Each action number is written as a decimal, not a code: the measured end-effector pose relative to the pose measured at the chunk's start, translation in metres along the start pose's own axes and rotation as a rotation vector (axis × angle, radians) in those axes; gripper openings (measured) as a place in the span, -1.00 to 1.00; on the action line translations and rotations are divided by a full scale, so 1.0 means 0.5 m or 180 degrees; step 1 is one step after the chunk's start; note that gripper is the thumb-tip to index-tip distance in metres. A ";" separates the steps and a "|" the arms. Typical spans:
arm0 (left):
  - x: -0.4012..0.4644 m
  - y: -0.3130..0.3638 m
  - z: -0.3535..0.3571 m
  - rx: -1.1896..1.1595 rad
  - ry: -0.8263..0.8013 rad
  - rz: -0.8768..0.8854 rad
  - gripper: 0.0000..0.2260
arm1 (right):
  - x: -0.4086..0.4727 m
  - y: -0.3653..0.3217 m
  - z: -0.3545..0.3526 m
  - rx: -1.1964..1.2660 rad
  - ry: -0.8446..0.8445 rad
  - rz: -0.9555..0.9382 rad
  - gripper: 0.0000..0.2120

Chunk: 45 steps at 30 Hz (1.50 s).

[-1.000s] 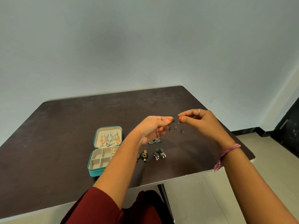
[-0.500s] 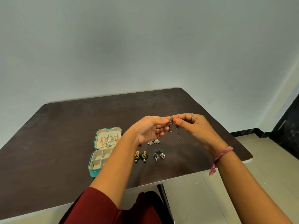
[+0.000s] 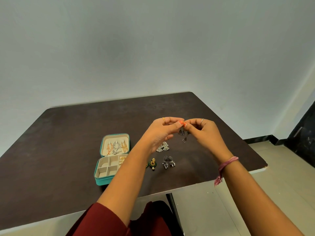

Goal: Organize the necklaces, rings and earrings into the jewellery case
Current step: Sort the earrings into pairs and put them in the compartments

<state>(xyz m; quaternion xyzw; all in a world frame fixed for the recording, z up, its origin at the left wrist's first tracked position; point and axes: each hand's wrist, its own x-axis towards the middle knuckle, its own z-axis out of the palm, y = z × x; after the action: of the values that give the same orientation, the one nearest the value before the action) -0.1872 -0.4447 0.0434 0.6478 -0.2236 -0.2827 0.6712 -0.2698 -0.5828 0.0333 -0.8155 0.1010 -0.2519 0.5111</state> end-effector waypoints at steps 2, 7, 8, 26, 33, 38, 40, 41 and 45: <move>-0.001 0.000 -0.004 0.0029 0.0032 0.0068 -0.90 | -0.001 -0.004 -0.004 0.0027 -0.0108 -0.0093 -0.95; -0.002 0.008 -0.013 0.0199 -0.0011 0.0111 -0.94 | -0.003 0.001 -0.006 -0.0038 -0.0200 -0.0220 -0.94; -0.003 0.011 -0.015 0.0335 0.0003 0.0152 -0.93 | -0.003 0.003 -0.004 -0.0120 -0.0170 -0.0238 -0.94; -0.006 0.029 -0.024 0.0741 0.0032 0.0243 -0.96 | -0.017 -0.015 0.005 -0.1618 0.0090 -0.0761 -0.90; -0.007 0.007 0.002 -0.0335 0.0067 0.0177 -0.89 | -0.020 -0.010 0.022 -0.1230 0.0150 -0.0728 -0.90; -0.016 -0.006 0.026 -0.1300 0.0035 0.0139 -0.88 | -0.020 -0.014 0.016 -0.0476 0.0119 -0.0438 -0.95; -0.016 -0.009 0.033 -0.1354 0.0090 0.0254 -0.88 | -0.020 -0.013 0.008 -0.0124 -0.0039 -0.0295 -0.93; -0.014 -0.009 0.034 -0.1274 0.0133 0.0354 -0.89 | -0.020 -0.013 0.003 0.0083 -0.0114 -0.0206 -0.90; -0.014 -0.007 0.033 -0.0866 0.0301 0.0735 -0.93 | -0.022 -0.015 -0.021 0.0442 -0.0286 -0.0014 -0.85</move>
<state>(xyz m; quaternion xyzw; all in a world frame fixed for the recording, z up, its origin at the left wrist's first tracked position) -0.2039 -0.4523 0.0413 0.5336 -0.2244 -0.2007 0.7904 -0.2853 -0.5832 0.0402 -0.7888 0.0586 -0.2226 0.5700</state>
